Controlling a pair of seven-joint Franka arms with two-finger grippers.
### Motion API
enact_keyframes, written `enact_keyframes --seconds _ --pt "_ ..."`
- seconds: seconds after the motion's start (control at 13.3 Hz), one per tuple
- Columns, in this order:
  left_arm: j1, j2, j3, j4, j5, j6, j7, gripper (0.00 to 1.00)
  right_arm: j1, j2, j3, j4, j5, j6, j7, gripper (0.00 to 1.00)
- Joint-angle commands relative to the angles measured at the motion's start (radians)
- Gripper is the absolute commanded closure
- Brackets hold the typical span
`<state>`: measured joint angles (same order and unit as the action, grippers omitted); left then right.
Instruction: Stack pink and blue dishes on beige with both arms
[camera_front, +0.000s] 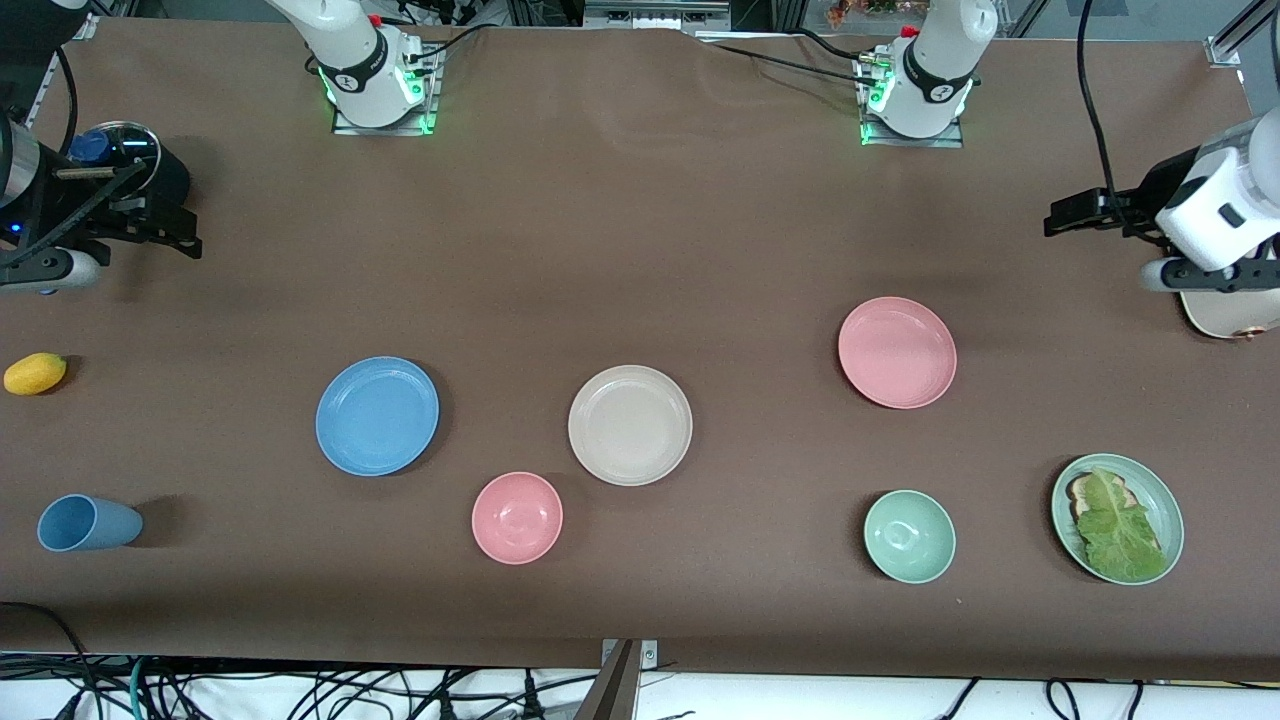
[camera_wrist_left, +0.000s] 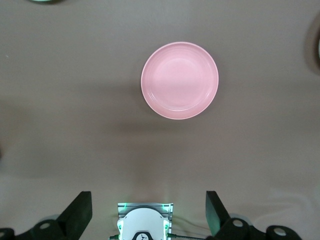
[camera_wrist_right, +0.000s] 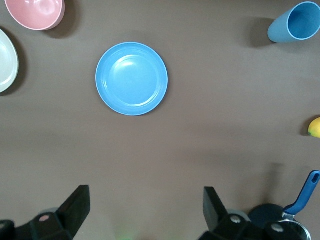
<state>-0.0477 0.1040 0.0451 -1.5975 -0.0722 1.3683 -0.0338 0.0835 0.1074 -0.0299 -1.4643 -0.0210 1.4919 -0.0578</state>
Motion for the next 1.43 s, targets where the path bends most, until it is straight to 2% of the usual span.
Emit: enact_keyframes --seconds 0.0,0.22,0.3,0.53,0.67,0.97,1.35 --pt "-0.006 0.134 -0.002 0.057 -0.003 -0.008 0.012 0.0 -0.007 -0.025 0.007 -0.024 -0.007 0.005 0.009 0.0" --pt "0.054 0.236 0.002 0.063 -0.023 0.003 0.064 0.0 -0.007 -0.025 0.007 -0.024 -0.005 0.004 0.009 0.0" --pt "0.063 0.261 0.001 0.062 -0.035 0.053 0.066 0.0 -0.007 -0.025 0.007 -0.024 -0.005 0.004 0.009 0.0" --pt "0.101 0.27 0.001 0.001 -0.067 0.207 0.071 0.0 -0.005 -0.025 0.007 -0.024 -0.005 0.004 0.009 0.0" --pt "0.132 0.298 0.001 -0.042 -0.124 0.308 0.159 0.0 -0.007 -0.025 0.007 -0.024 -0.005 0.004 0.009 0.0" --pt "0.161 0.358 -0.001 -0.07 -0.182 0.447 0.21 0.0 -0.007 -0.026 0.007 -0.024 -0.004 0.002 0.009 0.0" --pt "0.154 0.355 -0.013 -0.222 -0.233 0.654 0.25 0.0 -0.005 -0.026 0.011 -0.022 -0.004 0.005 0.009 0.0"
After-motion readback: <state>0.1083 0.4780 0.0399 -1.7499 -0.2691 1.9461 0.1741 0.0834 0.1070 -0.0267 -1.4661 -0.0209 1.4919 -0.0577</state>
